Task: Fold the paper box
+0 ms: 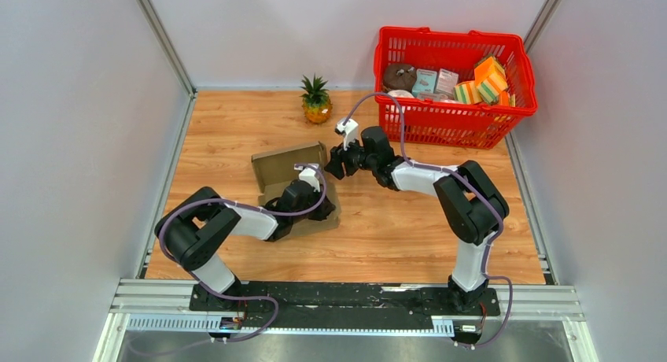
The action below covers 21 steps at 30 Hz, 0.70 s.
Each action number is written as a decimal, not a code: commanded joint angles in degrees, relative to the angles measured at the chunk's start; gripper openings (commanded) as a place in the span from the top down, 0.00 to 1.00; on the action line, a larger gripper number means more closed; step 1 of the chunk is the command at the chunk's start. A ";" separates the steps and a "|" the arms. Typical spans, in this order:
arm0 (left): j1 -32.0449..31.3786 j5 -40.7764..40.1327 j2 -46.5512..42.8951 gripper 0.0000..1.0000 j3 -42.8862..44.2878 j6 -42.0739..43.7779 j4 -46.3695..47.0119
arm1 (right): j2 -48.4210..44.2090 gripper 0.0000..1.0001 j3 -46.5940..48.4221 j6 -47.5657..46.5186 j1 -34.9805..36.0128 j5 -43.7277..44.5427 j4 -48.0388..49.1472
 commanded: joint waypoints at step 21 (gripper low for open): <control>16.55 -39.59 -35.56 0.57 1.38 11.36 -39.05 | -7.42 0.38 -3.13 6.87 -1.17 6.72 0.81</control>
